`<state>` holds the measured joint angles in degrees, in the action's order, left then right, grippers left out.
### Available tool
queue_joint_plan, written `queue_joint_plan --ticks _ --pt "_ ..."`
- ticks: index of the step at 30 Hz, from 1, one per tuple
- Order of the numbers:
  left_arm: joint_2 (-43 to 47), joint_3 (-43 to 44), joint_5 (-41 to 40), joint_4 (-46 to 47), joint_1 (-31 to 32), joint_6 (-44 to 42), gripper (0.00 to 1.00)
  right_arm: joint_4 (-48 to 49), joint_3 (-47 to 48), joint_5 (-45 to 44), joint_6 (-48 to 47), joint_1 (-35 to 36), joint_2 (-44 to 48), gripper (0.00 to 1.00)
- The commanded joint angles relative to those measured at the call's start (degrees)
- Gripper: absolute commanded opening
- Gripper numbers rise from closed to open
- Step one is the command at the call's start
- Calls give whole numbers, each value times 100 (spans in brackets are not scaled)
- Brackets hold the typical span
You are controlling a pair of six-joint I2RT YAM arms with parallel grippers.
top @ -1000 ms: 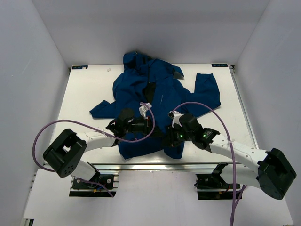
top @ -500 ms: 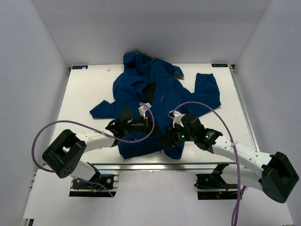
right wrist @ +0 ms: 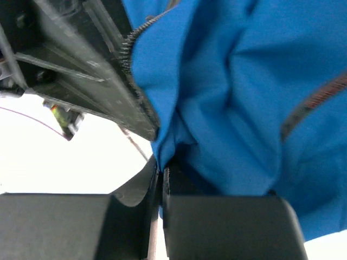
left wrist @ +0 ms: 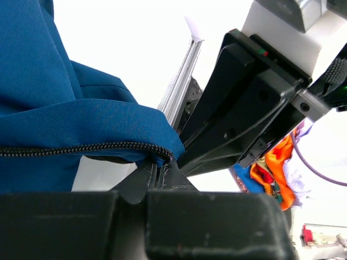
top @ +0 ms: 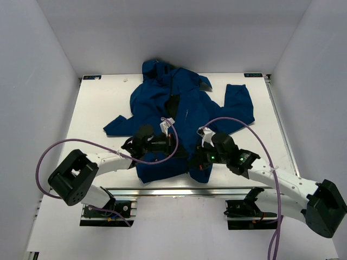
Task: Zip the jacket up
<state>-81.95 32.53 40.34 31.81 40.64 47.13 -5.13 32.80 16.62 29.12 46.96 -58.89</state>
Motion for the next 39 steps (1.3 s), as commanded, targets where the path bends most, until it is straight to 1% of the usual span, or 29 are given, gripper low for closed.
queue_joint_plan --ticks 1,2,3,4,5,6,7,8,9,10,11,12,13,15,18,19,20,22,23,25,26,29,33,35,39 --pt "241 296 -34 -621 31 -344 12 -206 104 -764 102 -72 439 0" --pt "259 393 -209 -1207 31 -580 40 -426 156 -1183 102 -186 510 0" --pt "285 446 -245 -1395 23 -661 62 -880 261 -1370 102 -265 580 0" --pt "311 499 -289 -1728 31 -731 80 -1111 323 -1537 111 -371 720 0" --pt "390 517 -481 -1896 23 -819 93 -1348 367 -1852 120 -633 800 0" --pt "417 543 -561 -2046 23 -855 98 -1768 464 -1977 181 -775 861 0" --pt "417 665 -666 -2483 31 -890 98 -1938 482 -2066 190 -933 966 0" --pt "382 771 -789 -2774 49 -1003 98 -2088 517 -2145 199 -1247 1002 0" --pt "338 894 -1060 -3055 84 -1065 98 -2420 552 -2172 216 -1399 1020 0" --pt "268 1043 -1289 -3807 128 -1127 98 -2545 631 -2189 225 -1565 1038 0" --pt "189 1349 -1535 -4153 250 -1206 98 -2642 658 -2207 208 -1854 1046 0" --pt "23 1465 -1920 -4400 312 -1233 98 -2852 693 -2233 216 -1988 1029 0" --pt "-66 1553 -2037 -4690 365 -1233 98 -2906 745 -2251 156 -2119 1020 0" --pt "-320 1703 -2135 -4789 514 -1207 97 -2846 746 -2076 15 -2340 1011 0" --pt "-680 2098 -2310 -5052 708 -1093 90 -2740 719 -1856 -82 -2384 976 0" --pt "-951 2238 -2659 -5410 769 -1049 86 -2713 711 -1847 -91 -2393 968 0" --pt "-1085 2379 -2784 -5579 900 -1040 83 -2661 658 -1786 -100 -2393 967 0" --pt "-1409 2713 -3004 -5921 1024 -943 80 -2485 605 -1707 -100 -2402 933 0" --pt "-1489 2862 -3023 -5984 1138 -856 79 -2424 596 -1489 -109 -2411 863 0" --pt "-1630 2978 -3163 -6011 1261 -636 78 -2371 570 -1381 -152 -2411 801 0" --pt "-1796 3030 -3285 -6020 1331 -392 78 -2327 553 -1329 -161 -2411 774 0" --pt "-2217 3302 -3436 -6108 1332 75 78 -2247 526 -1162 -205 -2411 695 0" --pt "-2675 3698 -3523 -6327 1350 427 79 -2186 447 -1135 -258 -2420 817 0" --pt "-2808 3804 -3655 -6573 1358 664 79 -2133 403 -1109 -241 -2411 897 0" --pt "-3211 4181 -4304 -7205 1429 1104 81 -2080 254 -1179 -135 -2411 1125 0"
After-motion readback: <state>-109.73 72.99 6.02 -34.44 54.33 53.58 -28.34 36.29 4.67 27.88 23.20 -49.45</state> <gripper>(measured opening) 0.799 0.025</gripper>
